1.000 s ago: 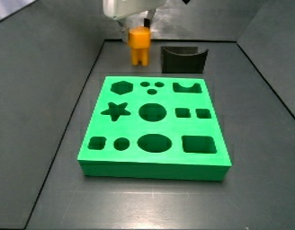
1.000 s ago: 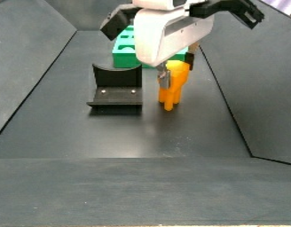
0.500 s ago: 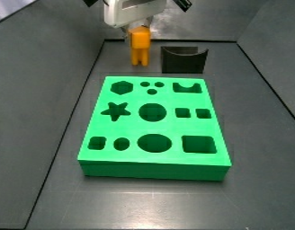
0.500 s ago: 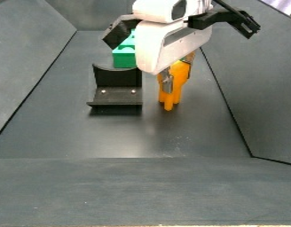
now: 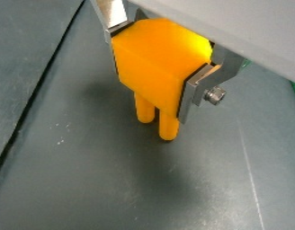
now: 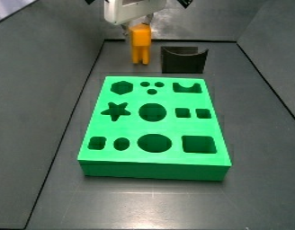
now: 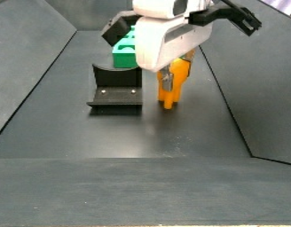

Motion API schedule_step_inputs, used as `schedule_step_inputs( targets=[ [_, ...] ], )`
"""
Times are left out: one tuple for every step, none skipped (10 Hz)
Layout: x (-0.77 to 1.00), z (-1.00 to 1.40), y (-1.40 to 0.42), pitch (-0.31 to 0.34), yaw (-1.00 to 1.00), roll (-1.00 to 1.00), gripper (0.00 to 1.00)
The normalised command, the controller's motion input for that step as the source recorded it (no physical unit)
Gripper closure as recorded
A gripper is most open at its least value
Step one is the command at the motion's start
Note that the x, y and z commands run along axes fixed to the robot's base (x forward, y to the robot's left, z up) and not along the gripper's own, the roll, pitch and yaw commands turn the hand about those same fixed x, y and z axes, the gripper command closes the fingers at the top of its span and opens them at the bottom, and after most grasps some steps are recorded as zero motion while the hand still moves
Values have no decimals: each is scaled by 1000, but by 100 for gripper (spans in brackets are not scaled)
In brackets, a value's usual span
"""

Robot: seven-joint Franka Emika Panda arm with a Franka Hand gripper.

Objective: Pick up the 3 prong object. Move up. Move to above the board. Insert the 3 prong object.
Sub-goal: Pick up the 3 prong object, then move up, then move to above the board.

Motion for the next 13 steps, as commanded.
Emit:
schedule_step_inputs(
  targets=[
    [0, 0, 0, 0, 0, 0, 100],
    [0, 0, 0, 0, 0, 0, 100],
    [0, 0, 0, 0, 0, 0, 100],
    [0, 0, 0, 0, 0, 0, 100],
    [0, 0, 0, 0, 0, 0, 100],
    [0, 833, 0, 0, 0, 0, 100],
    [-16, 843, 3, -1, 33, -2, 100],
    [-57, 716, 2, 17, 34, 6, 100],
    [-46, 574, 1, 15, 23, 23, 100],
    [-30, 359, 4, 28, 11, 44, 100],
    [-26, 245, 3, 35, 8, 54, 100],
    [-95, 1000, 156, -290, 17, -109, 100],
    [-96, 1000, 160, -284, 13, -102, 100]
  ],
)
